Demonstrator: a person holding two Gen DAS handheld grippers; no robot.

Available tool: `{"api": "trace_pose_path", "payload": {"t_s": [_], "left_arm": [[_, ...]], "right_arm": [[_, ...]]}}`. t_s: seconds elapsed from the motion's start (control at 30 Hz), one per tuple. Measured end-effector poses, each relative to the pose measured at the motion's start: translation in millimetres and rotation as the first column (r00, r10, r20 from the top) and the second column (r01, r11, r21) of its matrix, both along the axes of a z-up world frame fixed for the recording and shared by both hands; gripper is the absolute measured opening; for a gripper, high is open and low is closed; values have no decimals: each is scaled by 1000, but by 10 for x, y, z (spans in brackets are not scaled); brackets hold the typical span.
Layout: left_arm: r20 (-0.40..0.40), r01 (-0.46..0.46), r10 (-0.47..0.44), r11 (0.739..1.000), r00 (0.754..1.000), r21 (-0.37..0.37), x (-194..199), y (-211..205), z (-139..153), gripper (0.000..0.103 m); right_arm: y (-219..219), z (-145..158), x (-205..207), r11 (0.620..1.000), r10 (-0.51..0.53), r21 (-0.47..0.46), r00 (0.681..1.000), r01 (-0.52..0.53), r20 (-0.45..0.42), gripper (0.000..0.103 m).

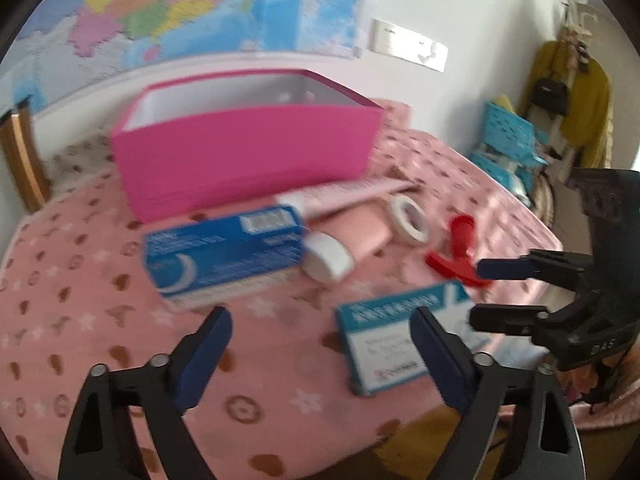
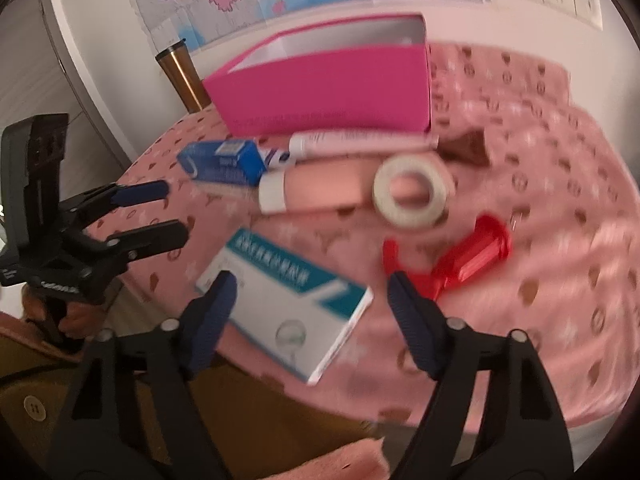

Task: Organize rigid objects
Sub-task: 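Grasp the white-and-teal medicine box with the left gripper and lift it, then lower the medicine box into the pink box and open the left gripper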

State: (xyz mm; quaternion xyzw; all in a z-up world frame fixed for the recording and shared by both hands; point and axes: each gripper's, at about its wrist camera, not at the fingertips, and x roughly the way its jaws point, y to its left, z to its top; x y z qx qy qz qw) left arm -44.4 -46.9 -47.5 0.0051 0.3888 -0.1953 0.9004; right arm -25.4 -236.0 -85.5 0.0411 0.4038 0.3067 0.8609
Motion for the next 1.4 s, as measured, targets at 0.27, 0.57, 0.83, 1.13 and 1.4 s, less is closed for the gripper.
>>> {"api": "trace_pose_path", "payload": {"t_s": [0.27, 0.57, 0.83, 1.13, 1.4], "left_arm": [[-107, 119, -118, 993, 987, -3, -10, -247, -233, 58], [-131, 108, -115, 992, 985, -60, 54, -191, -197, 59], [-21, 81, -83, 993, 996, -87, 116, -4, 262, 59], [123, 7, 4, 996, 992, -89, 517, 304, 828, 59], [145, -115, 123, 991, 982, -68, 1121, 586, 1057, 59]], "right_arm": [[30, -185, -25, 1000, 5, 24, 998, -3, -66, 62], [90, -162, 62, 999, 11, 37, 996, -8, -88, 55], [125, 255, 225, 997, 25, 75, 1000, -24, -8, 55], [394, 817, 707, 993, 62, 95, 989, -75, 133, 55], [798, 1203, 1269, 991, 91, 70, 966, -111, 243, 55]]}}
